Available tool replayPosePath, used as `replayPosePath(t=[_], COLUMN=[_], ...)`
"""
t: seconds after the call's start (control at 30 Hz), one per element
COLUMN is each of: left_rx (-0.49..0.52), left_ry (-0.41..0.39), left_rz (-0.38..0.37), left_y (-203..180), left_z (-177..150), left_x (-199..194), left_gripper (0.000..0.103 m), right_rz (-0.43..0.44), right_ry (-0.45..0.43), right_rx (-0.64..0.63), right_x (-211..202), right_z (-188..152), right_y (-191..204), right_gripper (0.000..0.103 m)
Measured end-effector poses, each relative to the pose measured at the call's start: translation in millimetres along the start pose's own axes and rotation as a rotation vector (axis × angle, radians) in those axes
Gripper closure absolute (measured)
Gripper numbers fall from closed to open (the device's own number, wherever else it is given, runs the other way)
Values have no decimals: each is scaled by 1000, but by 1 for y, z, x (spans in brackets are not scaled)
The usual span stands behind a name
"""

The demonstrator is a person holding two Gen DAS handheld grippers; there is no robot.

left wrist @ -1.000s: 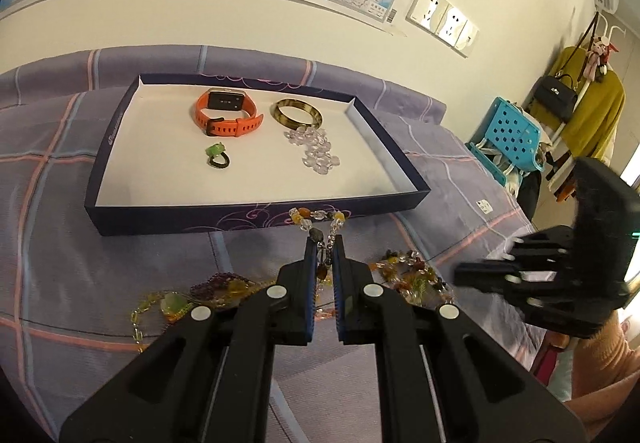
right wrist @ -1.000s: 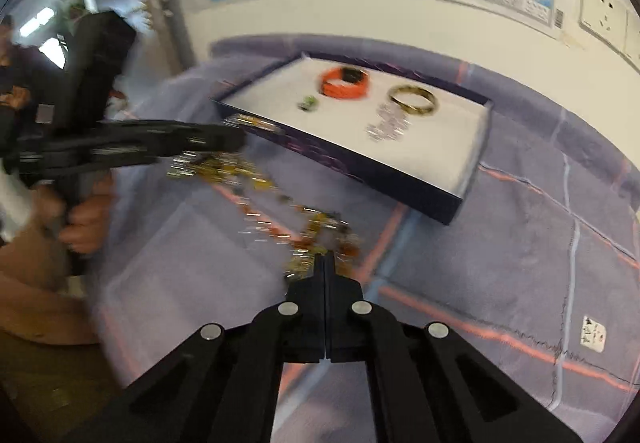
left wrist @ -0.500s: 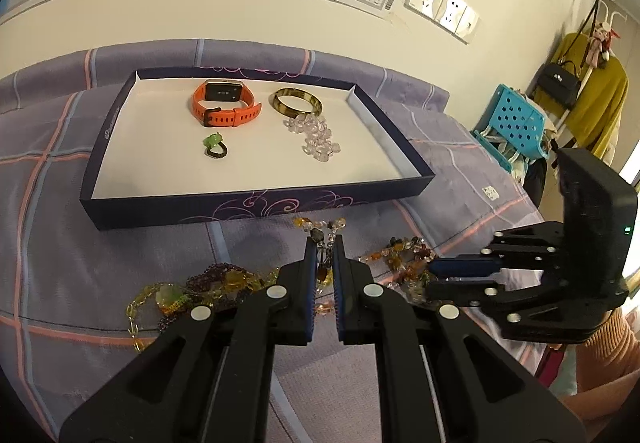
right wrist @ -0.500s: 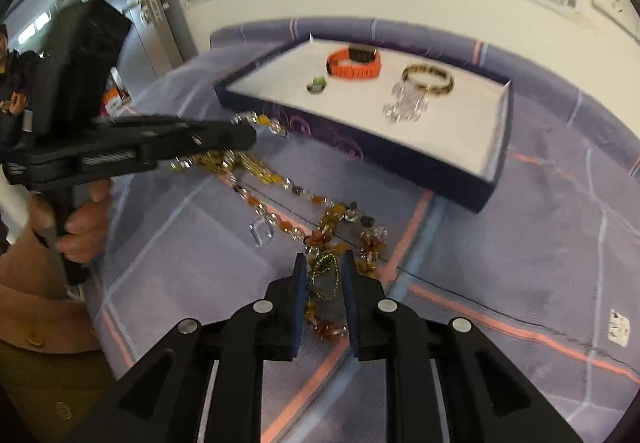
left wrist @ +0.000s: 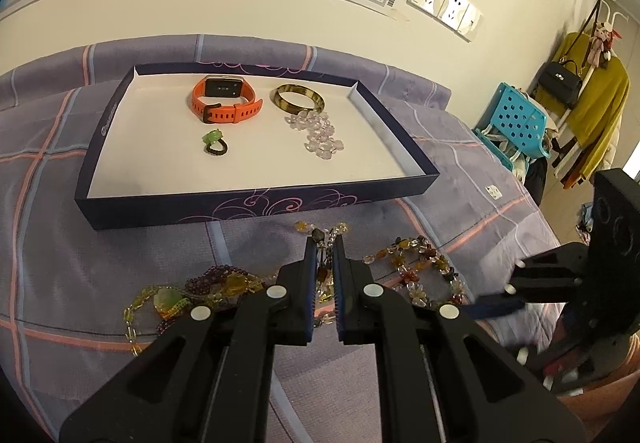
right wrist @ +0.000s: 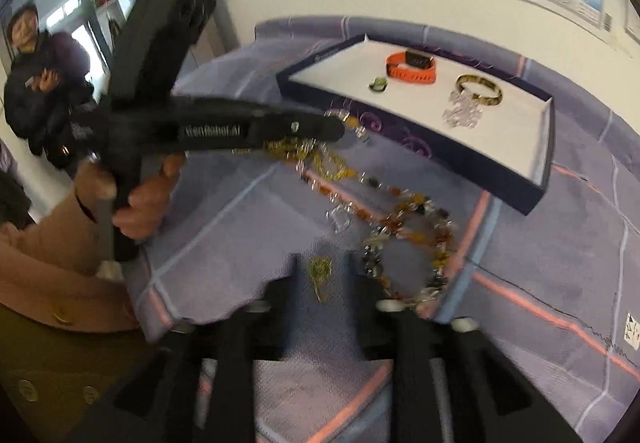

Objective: Organize jewelry
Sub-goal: 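Grasp the hanging necklace strand with the left gripper while the right gripper holds it up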

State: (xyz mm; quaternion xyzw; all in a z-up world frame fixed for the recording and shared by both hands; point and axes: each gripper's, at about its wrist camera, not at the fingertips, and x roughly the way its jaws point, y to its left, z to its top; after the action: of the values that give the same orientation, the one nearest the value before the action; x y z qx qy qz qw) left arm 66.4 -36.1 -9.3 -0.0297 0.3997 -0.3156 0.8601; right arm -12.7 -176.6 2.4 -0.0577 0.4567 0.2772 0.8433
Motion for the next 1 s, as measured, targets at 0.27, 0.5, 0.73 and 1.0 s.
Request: replayPosePath(t=[0.27, 0.5, 0.73, 1.0], left_rx=[2, -4, -1, 93], left_ry=[3, -3, -11, -2], left_rz=[6, 12, -1, -23], left_y=[1, 4, 4, -22], left_z=[0, 1, 1, 14], left_x=[-1, -1, -2, 9], left_gripper=[95, 95, 95, 95], right_rz=[-97, -2, 64, 147], right_ry=[15, -26, -127, -34], right_rx=[45, 42, 155, 45], right_x=[16, -19, -51, -19], right_z=[6, -6, -11, -2], right_y=[-23, -21, -42, -13], right_gripper=[90, 96, 96, 90])
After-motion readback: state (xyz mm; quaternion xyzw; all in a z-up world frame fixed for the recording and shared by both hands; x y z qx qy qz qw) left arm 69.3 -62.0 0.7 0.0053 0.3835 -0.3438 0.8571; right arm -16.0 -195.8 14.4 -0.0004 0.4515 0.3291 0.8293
